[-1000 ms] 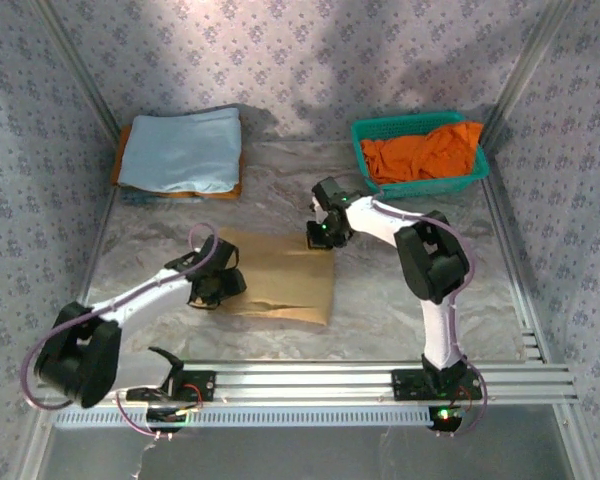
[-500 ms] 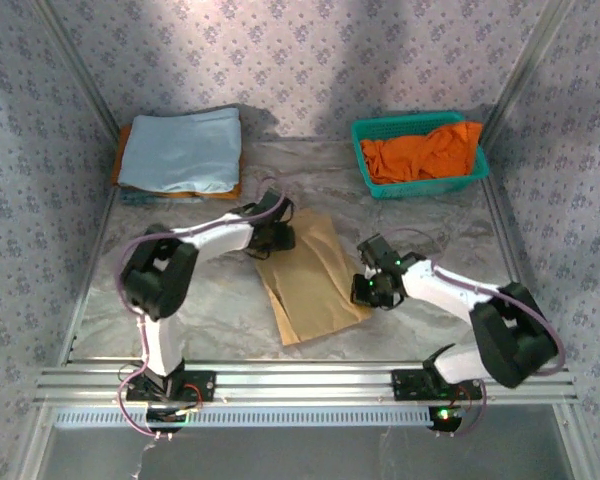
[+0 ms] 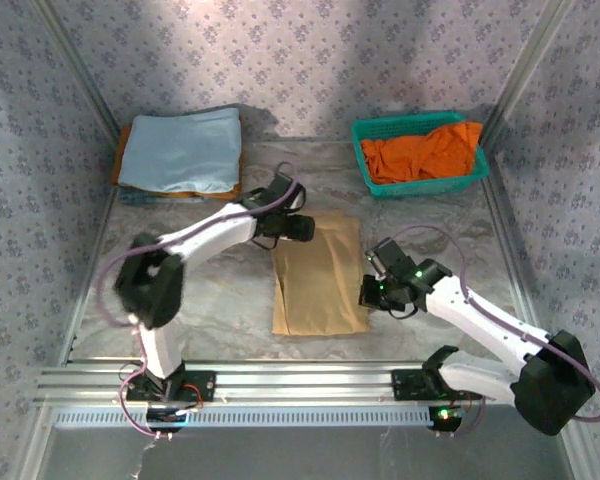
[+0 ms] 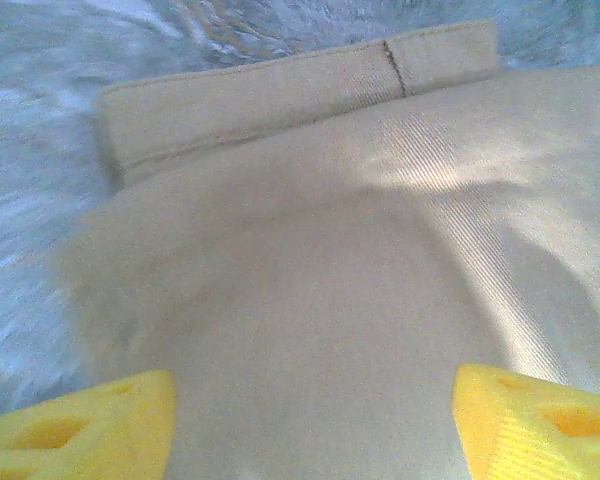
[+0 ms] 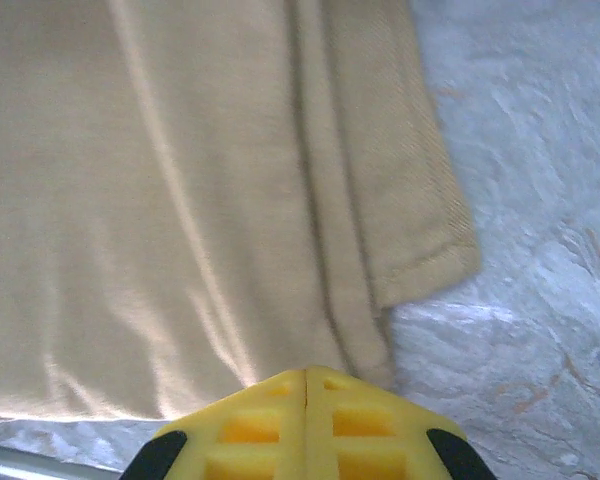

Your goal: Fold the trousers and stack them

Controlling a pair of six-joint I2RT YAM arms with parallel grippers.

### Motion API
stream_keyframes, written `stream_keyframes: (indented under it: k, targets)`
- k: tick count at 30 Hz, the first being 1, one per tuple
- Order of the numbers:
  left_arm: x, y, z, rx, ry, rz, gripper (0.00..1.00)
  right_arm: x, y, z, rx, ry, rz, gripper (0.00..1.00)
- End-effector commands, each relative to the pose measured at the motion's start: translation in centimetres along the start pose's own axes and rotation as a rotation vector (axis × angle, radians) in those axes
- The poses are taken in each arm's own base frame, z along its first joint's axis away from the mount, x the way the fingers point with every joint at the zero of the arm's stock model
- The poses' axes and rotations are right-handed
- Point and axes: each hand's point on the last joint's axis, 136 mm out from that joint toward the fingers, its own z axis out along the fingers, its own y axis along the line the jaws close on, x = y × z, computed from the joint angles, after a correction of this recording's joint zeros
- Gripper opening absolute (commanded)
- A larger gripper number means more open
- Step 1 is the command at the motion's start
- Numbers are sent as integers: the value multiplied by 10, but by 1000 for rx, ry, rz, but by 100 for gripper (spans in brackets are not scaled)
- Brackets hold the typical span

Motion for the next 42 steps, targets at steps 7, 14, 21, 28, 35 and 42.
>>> stream_keyframes:
  k: [7, 14, 21, 28, 35, 42]
  targets:
    - [185, 36, -75, -135, 101, -166, 55, 4, 44, 38, 0, 5, -109, 14]
    - [214, -9, -72, -39, 1, -178, 49, 1, 46, 74, 27, 12, -99, 14]
    - [226, -38, -43, -2, -3, -213, 38, 5, 28, 87, 77, 11, -70, 13]
    - [224, -30, -36, -117, -27, -185, 30, 6, 23, 90, 88, 5, -55, 13]
    - [230, -14, -18, -186, -15, -168, 28, 8, 22, 90, 94, 13, -60, 14]
    - [238, 0, -20, -236, 6, -176, 16, 6, 19, 90, 98, 8, -54, 13]
